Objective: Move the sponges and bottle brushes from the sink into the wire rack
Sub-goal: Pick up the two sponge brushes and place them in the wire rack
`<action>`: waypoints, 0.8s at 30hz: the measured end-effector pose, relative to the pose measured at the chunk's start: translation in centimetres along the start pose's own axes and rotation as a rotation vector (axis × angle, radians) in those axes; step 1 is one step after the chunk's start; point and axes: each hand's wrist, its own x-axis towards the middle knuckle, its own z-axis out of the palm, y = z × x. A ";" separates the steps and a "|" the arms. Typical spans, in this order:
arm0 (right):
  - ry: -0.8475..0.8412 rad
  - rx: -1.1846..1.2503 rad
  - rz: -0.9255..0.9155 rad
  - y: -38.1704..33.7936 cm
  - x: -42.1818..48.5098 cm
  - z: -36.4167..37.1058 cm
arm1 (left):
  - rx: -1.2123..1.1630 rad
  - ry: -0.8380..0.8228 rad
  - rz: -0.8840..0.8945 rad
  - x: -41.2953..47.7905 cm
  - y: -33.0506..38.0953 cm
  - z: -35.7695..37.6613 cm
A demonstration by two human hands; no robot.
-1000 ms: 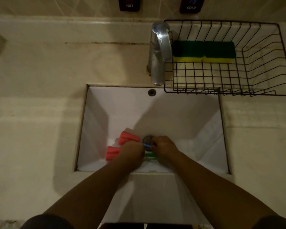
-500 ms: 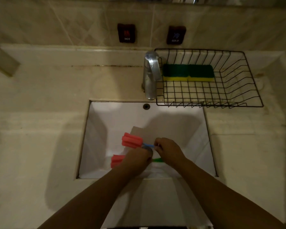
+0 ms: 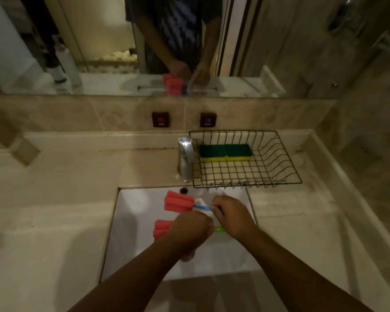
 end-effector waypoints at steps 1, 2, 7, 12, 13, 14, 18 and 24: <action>0.019 -0.006 -0.013 -0.3 0.2 -0.9 | -0.017 0.048 0.011 0.1 0.2 -0.9; 0.039 -0.014 -0.023 -0.6 0.4 -1.8 | -0.027 0.090 0.022 0.3 0.5 -1.7; 0.142 -0.071 -0.068 -1.5 1.2 -5.7 | 0.033 0.210 0.085 1.4 1.9 -5.4; 0.180 -0.078 -0.041 -1.6 1.9 -8.7 | 0.033 0.284 0.120 2.5 3.3 -8.1; 0.187 -0.071 -0.031 -1.6 2.1 -9.3 | 0.029 0.297 0.124 2.7 3.5 -8.5; 0.194 -0.067 -0.021 -1.6 2.3 -9.8 | 0.033 0.314 0.127 3.0 3.7 -8.9; 0.219 -0.058 -0.006 -0.8 3.2 -11.1 | 0.035 0.355 0.141 4.1 4.5 -9.9; 0.199 -0.065 0.001 1.8 3.7 -11.2 | -0.002 0.280 0.099 5.8 5.3 -9.3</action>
